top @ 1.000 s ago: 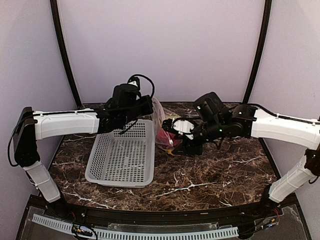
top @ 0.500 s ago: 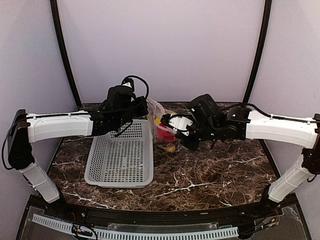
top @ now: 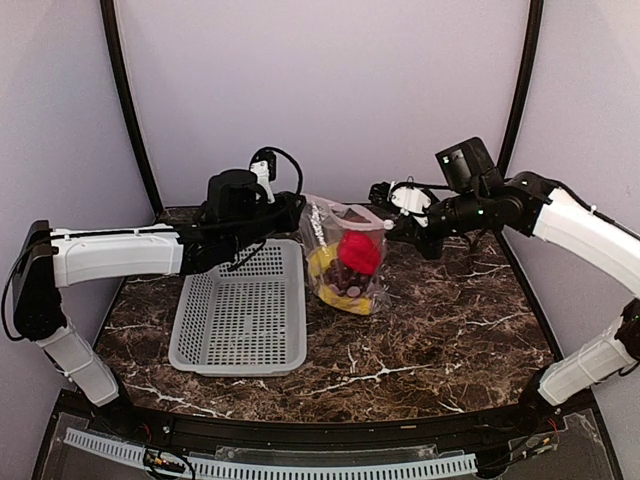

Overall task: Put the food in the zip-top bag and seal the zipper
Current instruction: Pass from the left arm to the right, then pass from the right arm to the left

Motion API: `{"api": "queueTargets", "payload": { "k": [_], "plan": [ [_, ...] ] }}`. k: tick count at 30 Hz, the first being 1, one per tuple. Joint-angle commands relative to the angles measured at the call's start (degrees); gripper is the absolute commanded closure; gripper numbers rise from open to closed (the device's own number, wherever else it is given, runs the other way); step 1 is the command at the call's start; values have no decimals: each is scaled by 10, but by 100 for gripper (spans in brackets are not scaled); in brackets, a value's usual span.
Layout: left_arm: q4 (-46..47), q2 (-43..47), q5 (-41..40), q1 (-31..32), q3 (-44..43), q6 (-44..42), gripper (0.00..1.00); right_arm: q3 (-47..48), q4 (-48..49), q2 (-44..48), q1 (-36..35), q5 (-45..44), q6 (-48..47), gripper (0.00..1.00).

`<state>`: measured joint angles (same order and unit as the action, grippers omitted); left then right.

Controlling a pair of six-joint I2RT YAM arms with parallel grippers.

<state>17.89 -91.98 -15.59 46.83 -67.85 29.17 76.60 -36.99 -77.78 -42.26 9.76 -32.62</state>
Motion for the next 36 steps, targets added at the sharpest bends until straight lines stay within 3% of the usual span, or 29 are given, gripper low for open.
{"api": "queueTargets", "payload": {
  "k": [1, 2, 4, 9, 17, 24, 33, 36],
  "plan": [
    [40, 61, 135, 1, 15, -161, 69, 85, -98, 25, 30, 111, -120, 100],
    [33, 70, 155, 1, 12, -188, 57, 98, -125, 22, 31, 118, -143, 100],
    [11, 98, 206, 1, 9, -247, 43, 121, -170, 11, 31, 119, -175, 100],
    [-38, 131, 311, 2, -30, -315, 23, 158, -244, -18, 31, 103, -228, 100],
    [-83, 20, 454, 20, -157, -273, 13, 232, -348, -71, 31, 81, -244, 100],
    [-64, -59, 508, 42, -181, -269, 8, 229, -358, -66, 31, 70, -245, 100],
    [-57, -91, 563, 56, -196, -250, 8, 238, -355, -70, 31, 67, -229, 100],
    [-76, -97, 570, 59, -202, -251, 12, 239, -349, -71, 31, 64, -222, 100]
  ]
}}
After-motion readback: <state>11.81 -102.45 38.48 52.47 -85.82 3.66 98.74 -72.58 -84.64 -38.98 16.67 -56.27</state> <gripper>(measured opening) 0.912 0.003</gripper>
